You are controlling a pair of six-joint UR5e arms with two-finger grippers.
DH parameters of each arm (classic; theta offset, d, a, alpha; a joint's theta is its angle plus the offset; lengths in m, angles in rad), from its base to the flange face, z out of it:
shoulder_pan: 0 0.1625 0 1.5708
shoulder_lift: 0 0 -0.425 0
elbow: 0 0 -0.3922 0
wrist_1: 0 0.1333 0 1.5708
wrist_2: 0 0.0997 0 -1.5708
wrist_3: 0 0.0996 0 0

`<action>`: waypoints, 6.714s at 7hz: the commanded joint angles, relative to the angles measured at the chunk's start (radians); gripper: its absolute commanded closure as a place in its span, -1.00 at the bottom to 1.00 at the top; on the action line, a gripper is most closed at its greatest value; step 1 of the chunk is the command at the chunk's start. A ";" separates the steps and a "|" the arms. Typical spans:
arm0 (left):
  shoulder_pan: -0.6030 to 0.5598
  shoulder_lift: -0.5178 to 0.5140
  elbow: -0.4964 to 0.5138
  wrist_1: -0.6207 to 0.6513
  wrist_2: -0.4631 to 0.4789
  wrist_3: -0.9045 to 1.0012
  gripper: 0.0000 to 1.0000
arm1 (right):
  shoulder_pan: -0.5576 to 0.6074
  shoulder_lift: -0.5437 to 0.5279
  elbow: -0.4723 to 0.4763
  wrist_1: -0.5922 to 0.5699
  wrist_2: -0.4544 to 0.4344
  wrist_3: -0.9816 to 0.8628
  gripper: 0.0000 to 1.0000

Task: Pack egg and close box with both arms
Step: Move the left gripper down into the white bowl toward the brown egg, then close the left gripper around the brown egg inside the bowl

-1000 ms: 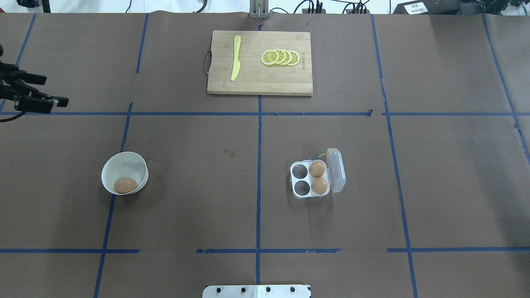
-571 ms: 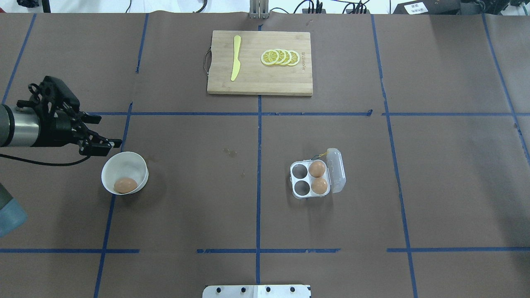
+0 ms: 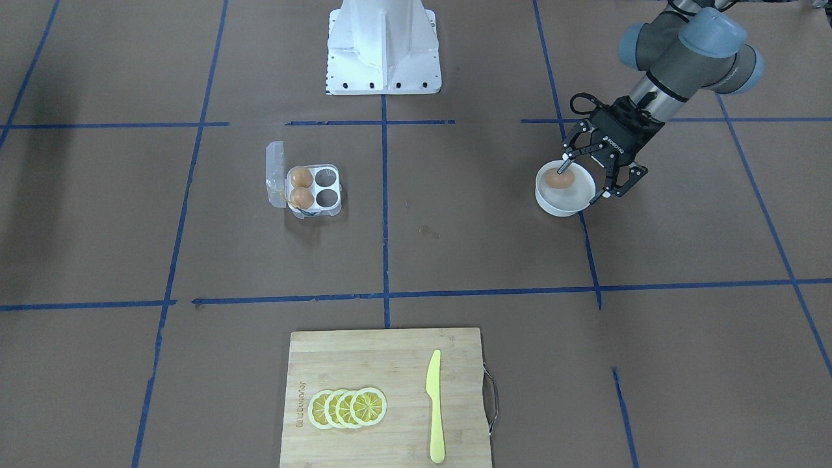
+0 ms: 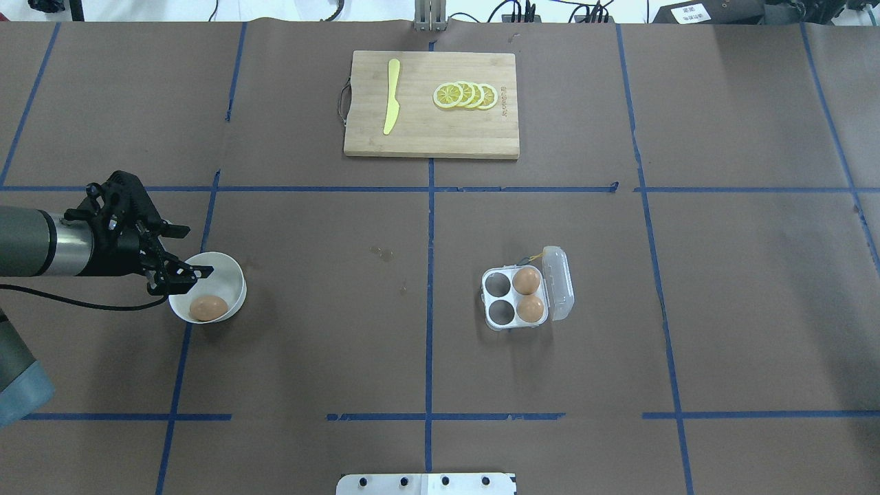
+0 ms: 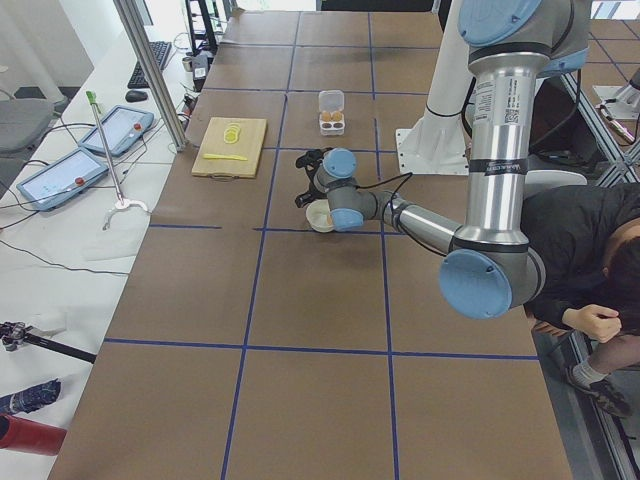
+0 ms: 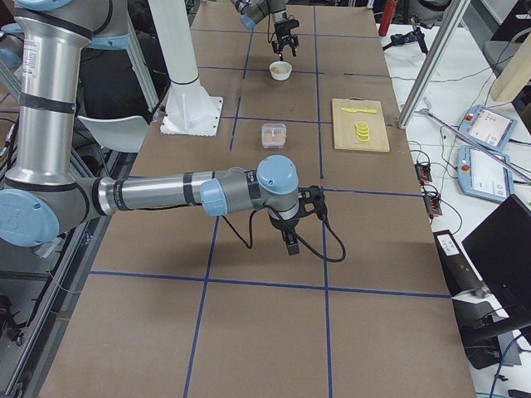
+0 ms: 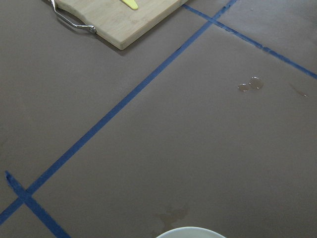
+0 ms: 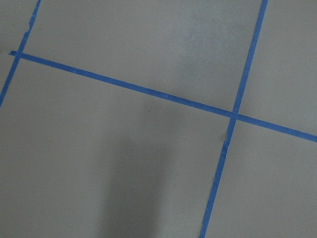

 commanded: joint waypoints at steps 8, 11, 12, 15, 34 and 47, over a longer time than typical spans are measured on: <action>0.075 0.006 0.056 -0.001 0.001 0.030 -0.53 | 0.000 -0.007 -0.009 0.000 0.000 0.000 -1.00; 0.078 0.004 0.067 -0.001 0.001 0.030 -0.53 | 0.000 -0.008 -0.009 0.000 0.000 0.000 -1.00; 0.080 0.003 0.073 0.000 0.001 0.030 -0.53 | 0.000 -0.008 -0.012 0.000 0.000 0.000 -1.00; 0.081 0.003 0.084 0.001 0.002 0.030 -0.53 | 0.000 -0.008 -0.015 0.000 0.000 0.000 -1.00; 0.106 -0.006 0.058 0.052 0.015 0.030 -0.57 | 0.000 -0.008 -0.017 0.000 0.000 0.002 -1.00; 0.103 -0.019 0.010 0.279 0.022 0.070 0.07 | 0.000 -0.008 -0.024 0.000 0.000 0.000 -1.00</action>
